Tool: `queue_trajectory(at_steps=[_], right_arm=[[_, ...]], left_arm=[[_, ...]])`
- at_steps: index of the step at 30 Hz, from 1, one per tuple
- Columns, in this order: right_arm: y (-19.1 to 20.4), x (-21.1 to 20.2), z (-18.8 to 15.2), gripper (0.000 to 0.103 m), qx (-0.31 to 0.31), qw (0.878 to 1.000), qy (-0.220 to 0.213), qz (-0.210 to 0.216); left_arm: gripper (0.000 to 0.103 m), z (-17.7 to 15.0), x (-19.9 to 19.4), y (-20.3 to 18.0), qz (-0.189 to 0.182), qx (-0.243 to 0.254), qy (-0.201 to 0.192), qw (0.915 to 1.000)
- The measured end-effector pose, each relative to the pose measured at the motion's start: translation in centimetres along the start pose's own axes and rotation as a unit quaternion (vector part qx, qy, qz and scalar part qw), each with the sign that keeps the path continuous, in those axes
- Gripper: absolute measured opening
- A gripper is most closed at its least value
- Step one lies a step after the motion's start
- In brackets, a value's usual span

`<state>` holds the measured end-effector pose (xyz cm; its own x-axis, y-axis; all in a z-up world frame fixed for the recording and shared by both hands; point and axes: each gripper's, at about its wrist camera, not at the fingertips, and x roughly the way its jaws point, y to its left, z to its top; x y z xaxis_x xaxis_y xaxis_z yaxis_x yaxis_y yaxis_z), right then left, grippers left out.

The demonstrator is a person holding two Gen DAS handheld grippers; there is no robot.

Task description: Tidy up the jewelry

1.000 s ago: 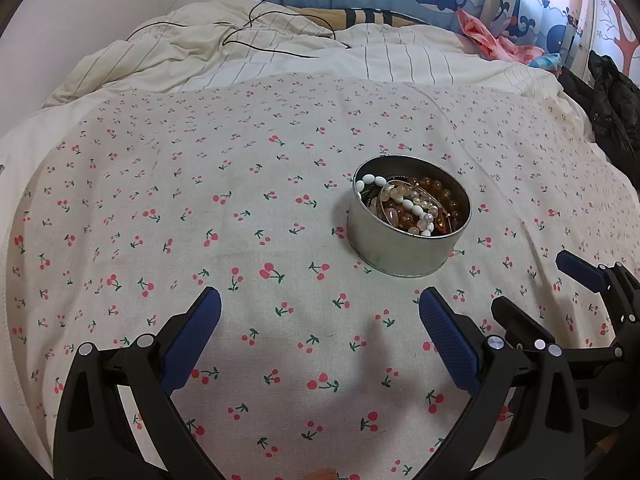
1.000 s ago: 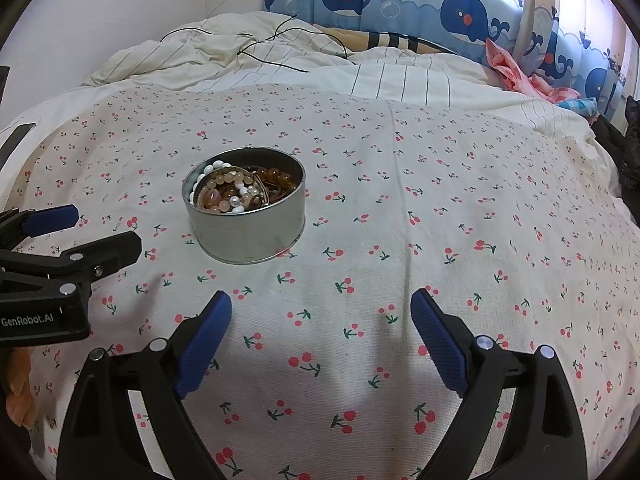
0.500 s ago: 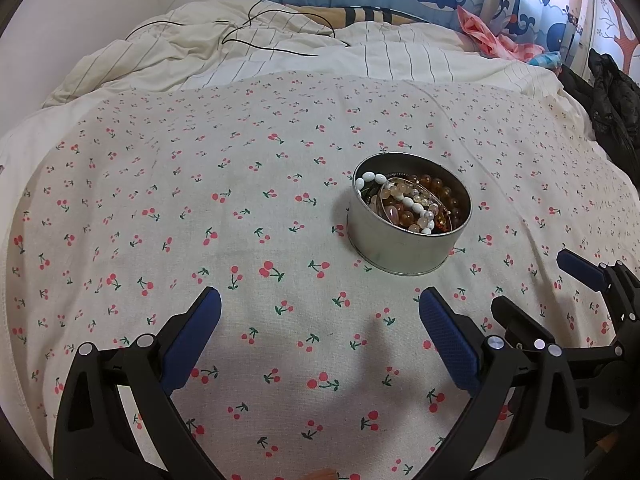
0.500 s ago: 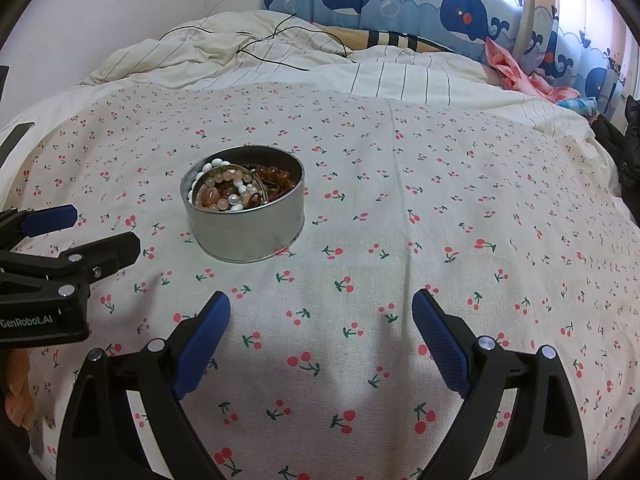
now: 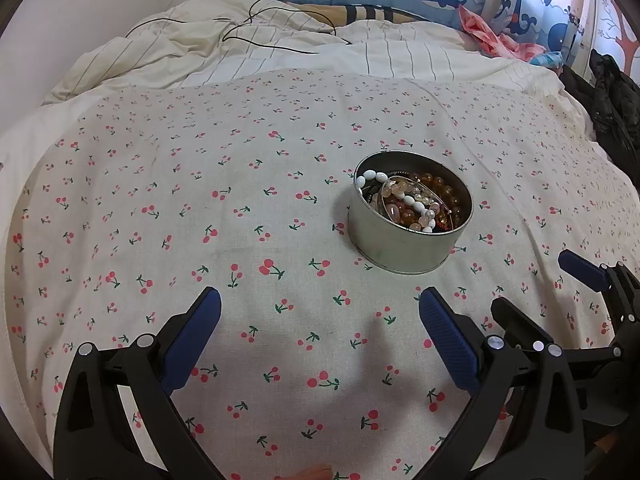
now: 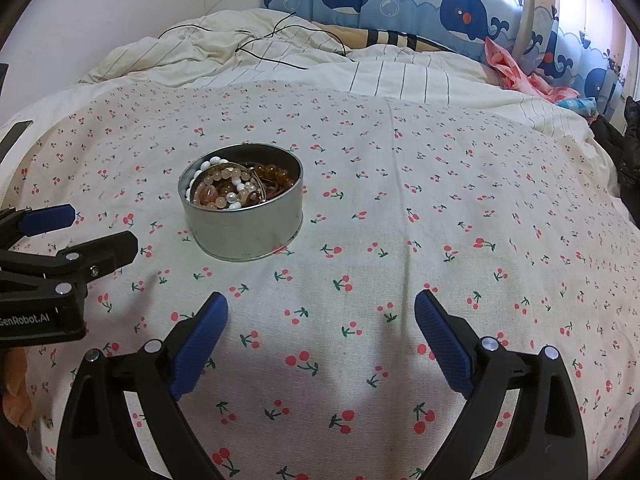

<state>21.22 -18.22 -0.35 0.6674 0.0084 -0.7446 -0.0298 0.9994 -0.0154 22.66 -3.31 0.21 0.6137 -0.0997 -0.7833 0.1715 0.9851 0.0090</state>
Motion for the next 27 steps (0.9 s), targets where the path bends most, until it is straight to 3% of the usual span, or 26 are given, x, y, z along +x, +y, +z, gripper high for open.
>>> queue_trajectory(at_steps=[27], right_arm=[[-0.48,0.13,-0.29,0.091,-0.001,1.000,0.007,-0.002]], left_arm=[[0.095,0.02,-0.06,-0.20,0.000,-0.001,0.008,1.0000]])
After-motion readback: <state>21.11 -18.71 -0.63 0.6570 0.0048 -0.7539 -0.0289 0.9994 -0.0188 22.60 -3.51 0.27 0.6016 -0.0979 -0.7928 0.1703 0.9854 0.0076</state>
